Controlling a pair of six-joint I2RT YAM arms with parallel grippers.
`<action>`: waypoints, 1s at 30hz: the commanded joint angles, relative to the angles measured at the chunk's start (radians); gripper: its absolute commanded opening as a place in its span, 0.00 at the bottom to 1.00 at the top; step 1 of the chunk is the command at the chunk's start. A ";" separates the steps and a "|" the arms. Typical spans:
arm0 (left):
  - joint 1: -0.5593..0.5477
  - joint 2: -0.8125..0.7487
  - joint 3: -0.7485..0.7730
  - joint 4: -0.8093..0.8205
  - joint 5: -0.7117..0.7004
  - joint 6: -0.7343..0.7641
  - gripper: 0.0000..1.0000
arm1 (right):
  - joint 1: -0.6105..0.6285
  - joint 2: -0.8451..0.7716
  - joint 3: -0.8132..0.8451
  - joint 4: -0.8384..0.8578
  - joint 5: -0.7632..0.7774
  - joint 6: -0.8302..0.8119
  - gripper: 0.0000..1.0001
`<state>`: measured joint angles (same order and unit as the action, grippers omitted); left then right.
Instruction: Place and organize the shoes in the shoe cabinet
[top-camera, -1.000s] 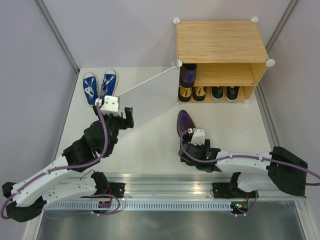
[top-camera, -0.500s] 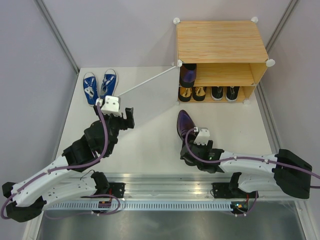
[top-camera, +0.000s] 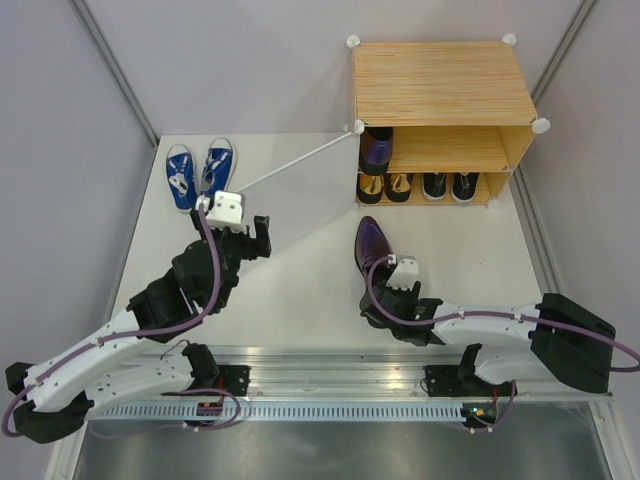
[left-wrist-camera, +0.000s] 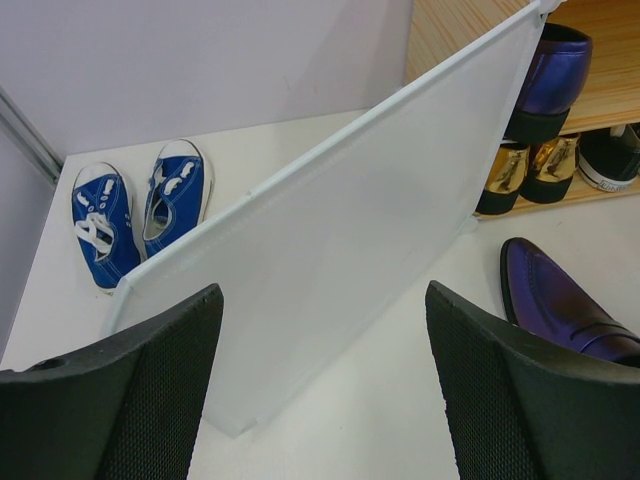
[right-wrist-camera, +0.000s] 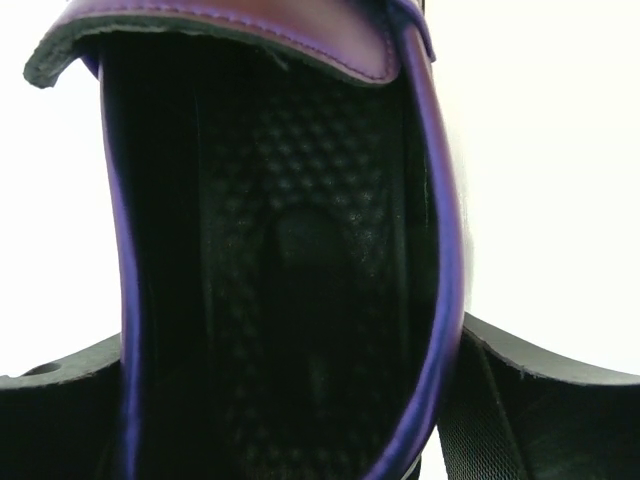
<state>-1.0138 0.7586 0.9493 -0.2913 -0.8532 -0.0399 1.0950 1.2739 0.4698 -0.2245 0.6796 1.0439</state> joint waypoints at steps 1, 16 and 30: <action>0.004 0.001 0.009 0.000 0.020 0.002 0.85 | -0.033 0.056 -0.046 0.014 -0.018 -0.002 0.66; 0.004 0.004 0.009 -0.002 0.020 0.005 0.85 | -0.041 -0.251 -0.066 0.002 0.009 -0.150 0.01; 0.004 0.005 0.009 0.000 0.008 0.012 0.85 | -0.043 -0.522 -0.137 0.083 -0.104 -0.260 0.01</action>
<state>-1.0138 0.7639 0.9493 -0.3050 -0.8356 -0.0399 1.0554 0.8219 0.3206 -0.2569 0.5819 0.8303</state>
